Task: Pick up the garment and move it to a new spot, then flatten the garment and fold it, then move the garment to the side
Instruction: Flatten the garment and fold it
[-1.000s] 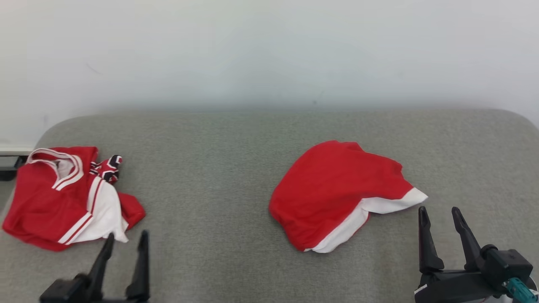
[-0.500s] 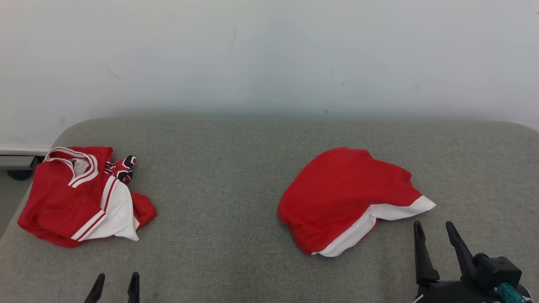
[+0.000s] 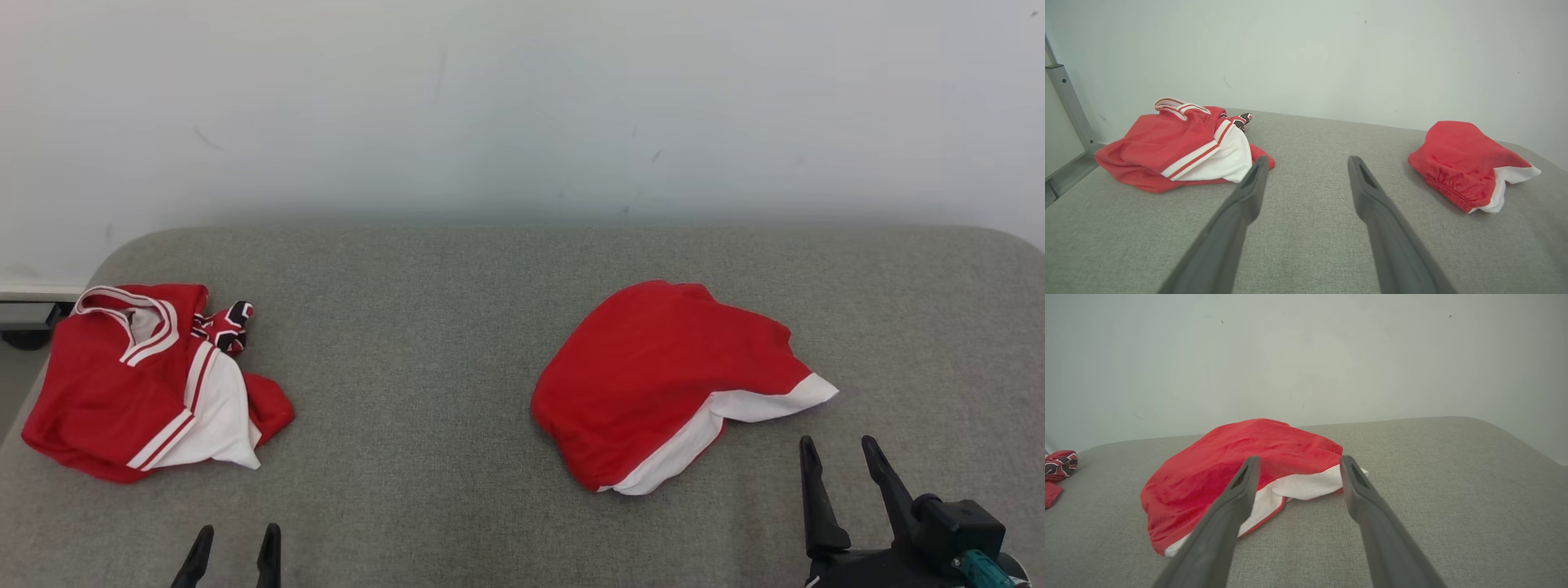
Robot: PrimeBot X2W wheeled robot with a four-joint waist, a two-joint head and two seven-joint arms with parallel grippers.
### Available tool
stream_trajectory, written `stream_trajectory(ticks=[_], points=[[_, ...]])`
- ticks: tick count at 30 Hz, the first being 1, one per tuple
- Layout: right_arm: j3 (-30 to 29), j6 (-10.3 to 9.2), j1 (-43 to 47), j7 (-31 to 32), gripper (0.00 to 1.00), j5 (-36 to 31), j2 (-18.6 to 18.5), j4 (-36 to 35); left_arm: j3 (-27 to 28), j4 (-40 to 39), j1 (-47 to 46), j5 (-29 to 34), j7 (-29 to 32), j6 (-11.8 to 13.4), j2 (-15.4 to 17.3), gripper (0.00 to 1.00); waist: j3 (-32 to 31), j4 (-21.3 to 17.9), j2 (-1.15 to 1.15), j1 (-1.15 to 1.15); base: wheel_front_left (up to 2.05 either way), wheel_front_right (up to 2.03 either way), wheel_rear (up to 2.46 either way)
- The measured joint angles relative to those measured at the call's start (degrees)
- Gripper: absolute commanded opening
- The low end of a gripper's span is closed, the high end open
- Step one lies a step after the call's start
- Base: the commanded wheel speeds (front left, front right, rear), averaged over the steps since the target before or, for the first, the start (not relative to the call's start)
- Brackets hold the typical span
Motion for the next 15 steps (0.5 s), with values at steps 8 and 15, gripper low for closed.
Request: stream_trajectory(ticks=[8, 15], points=[[0.48, 1.11, -0.34, 1.74, 1.0, 0.32, -0.31, 0.01, -0.16, -1.59, -0.1, 0.32, 1.05, 0.0, -0.47, 1.0, 0.42, 0.05, 0.0, 0.0, 0.0, 0.0, 0.0], [2.34, 4.44, -5.06, 10.17, 1.0, 0.98, -4.36, 0.89, -6.03, -1.49, -7.44, 0.82, 6.43, -2.88, -1.43, 1.0, 1.81, 0.08, 0.0, 0.0, 0.0, 0.0, 0.0]])
